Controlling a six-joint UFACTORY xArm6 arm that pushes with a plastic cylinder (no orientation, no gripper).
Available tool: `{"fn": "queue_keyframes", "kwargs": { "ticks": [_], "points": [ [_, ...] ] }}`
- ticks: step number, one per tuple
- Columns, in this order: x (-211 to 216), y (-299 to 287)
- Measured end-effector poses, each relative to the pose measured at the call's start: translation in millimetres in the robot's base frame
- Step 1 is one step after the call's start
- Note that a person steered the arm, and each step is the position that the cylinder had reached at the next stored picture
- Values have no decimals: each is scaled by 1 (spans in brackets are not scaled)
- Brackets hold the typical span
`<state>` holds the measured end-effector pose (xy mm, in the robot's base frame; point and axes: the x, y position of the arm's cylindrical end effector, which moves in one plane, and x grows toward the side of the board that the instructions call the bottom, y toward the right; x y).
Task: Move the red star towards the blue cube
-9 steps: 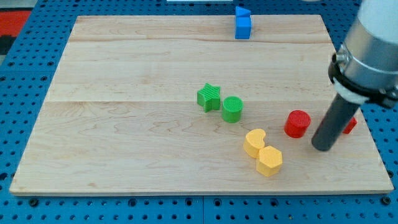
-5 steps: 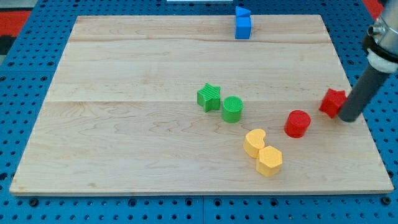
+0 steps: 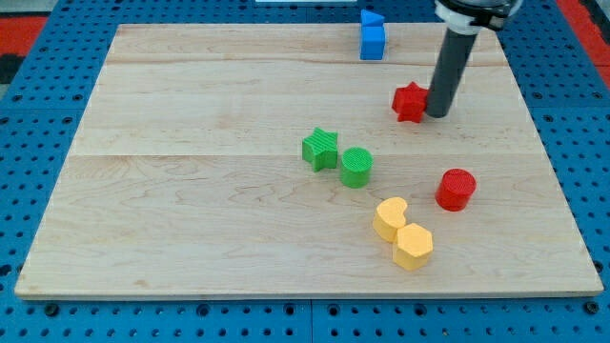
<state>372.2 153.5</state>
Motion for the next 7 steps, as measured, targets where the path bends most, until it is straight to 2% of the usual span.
{"fn": "queue_keyframes", "kwargs": {
  "ticks": [2,5,6,7],
  "points": [
    [11,-45],
    [-39,-42],
    [-33,-43],
    [7,-60]
  ]
}}
